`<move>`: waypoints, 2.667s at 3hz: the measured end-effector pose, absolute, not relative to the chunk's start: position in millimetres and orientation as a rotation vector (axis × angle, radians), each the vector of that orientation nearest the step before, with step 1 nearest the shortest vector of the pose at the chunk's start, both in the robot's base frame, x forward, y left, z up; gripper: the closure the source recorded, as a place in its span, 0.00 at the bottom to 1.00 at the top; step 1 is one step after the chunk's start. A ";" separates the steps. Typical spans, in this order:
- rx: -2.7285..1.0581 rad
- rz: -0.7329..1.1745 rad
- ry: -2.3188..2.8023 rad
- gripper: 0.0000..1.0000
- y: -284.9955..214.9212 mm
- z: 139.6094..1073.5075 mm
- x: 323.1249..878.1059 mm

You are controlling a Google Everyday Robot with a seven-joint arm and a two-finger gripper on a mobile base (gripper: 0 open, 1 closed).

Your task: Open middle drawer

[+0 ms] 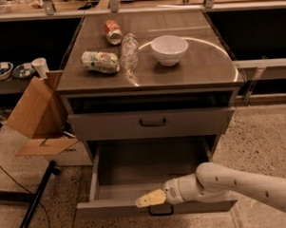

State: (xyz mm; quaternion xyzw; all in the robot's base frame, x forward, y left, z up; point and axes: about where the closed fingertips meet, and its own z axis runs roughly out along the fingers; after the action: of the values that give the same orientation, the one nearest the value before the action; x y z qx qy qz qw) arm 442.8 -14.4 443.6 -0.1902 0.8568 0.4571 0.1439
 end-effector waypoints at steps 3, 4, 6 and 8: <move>-0.620 1.328 2.591 0.00 -20.3 444.8 413.5; -0.626 1.328 2.606 0.00 -22.9 447.0 409.1; -0.511 1.259 2.501 0.00 -41.8 488.1 408.7; -0.323 1.219 2.239 0.00 -58.1 530.0 441.0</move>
Offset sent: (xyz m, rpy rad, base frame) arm -0.1037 -0.0266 0.0083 -0.1682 0.2600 0.2162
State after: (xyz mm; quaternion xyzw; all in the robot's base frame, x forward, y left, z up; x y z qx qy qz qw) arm 441.0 -58.1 530.0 -0.1205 0.8359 0.4552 0.2820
